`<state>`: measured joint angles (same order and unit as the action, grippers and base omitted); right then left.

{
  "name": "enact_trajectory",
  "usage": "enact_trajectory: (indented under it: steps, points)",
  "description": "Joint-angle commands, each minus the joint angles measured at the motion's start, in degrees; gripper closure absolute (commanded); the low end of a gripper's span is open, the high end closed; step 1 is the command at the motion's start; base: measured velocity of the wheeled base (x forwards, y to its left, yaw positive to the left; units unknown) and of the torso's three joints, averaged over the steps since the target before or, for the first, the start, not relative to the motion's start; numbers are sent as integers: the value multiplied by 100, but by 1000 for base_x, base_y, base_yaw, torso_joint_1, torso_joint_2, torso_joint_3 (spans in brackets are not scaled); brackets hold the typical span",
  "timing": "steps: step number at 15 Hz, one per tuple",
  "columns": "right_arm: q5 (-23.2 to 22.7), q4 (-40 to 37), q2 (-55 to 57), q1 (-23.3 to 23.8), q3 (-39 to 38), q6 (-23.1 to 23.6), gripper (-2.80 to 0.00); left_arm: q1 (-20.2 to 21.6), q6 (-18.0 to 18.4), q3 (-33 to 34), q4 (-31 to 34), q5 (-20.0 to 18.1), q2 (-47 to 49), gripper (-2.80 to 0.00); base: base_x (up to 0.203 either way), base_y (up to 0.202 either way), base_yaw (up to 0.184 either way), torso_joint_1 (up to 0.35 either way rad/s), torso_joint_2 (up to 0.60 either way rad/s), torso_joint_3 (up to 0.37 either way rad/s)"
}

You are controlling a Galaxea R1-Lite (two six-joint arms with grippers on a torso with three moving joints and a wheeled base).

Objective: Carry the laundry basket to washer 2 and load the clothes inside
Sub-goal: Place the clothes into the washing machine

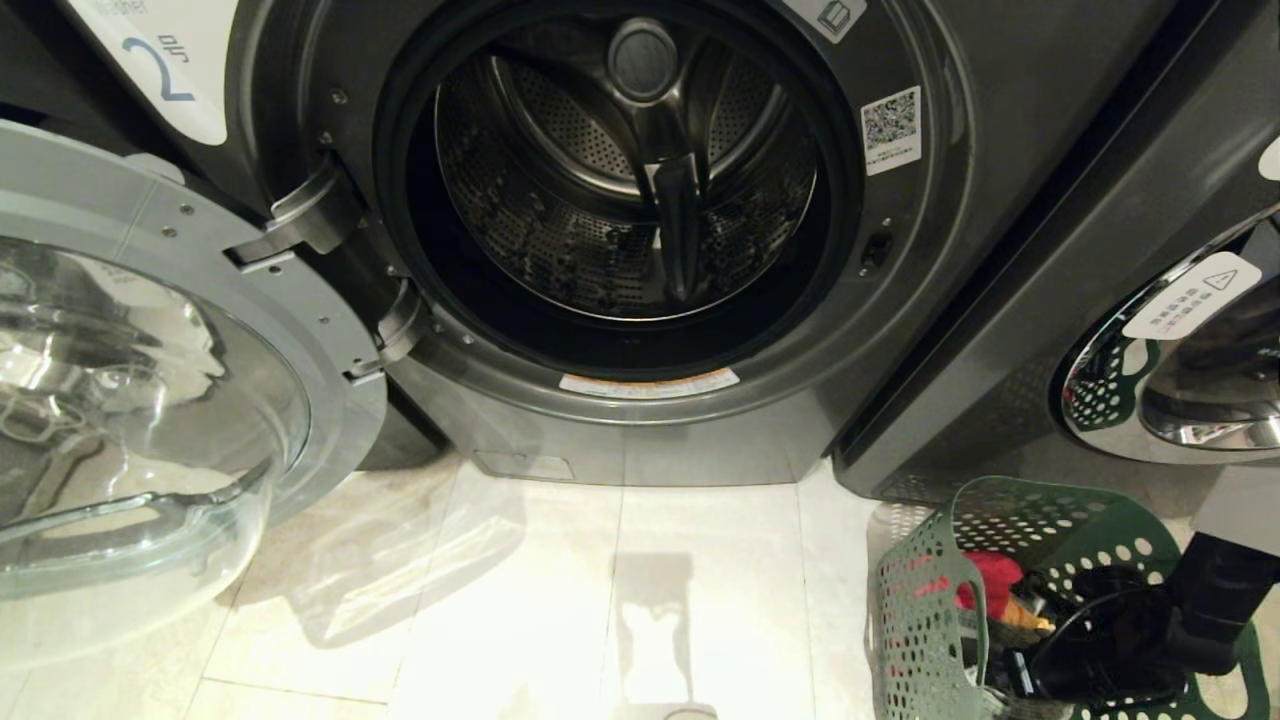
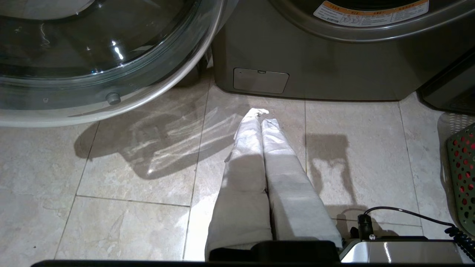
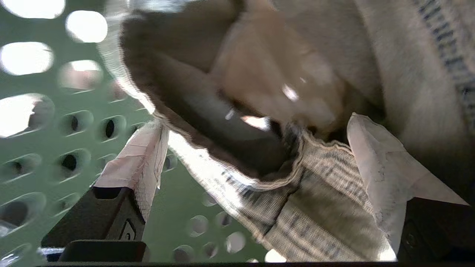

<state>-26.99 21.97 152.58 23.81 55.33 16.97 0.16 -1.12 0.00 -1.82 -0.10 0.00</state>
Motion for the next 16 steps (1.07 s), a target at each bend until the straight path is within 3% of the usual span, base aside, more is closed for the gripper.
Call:
enact_trajectory:
  steps: [1, 10, 11, 16]
  points:
    - [127, 11, 268, 4, 198, 31, -280, 2, -2, 62, -3, 1, 0, 0, 0, 0, 0, 0, 0, 0]
    - [371, 16, 984, -113, 1034, 10, -280, 2, -2, 62, -3, 1, -1, 0, 0, 0, 0, 0, 0, 0]
    - [434, 10, 1016, -113, 1086, 17, 0, 2, -2, 62, -3, 1, 0, 0, 0, 0, 0, 0, 0, 0]
    - [469, 1, 1026, -83, 996, -22, 0, 2, -2, 62, -3, 1, 0, 0, 0, 0, 0, 0, 0, 0]
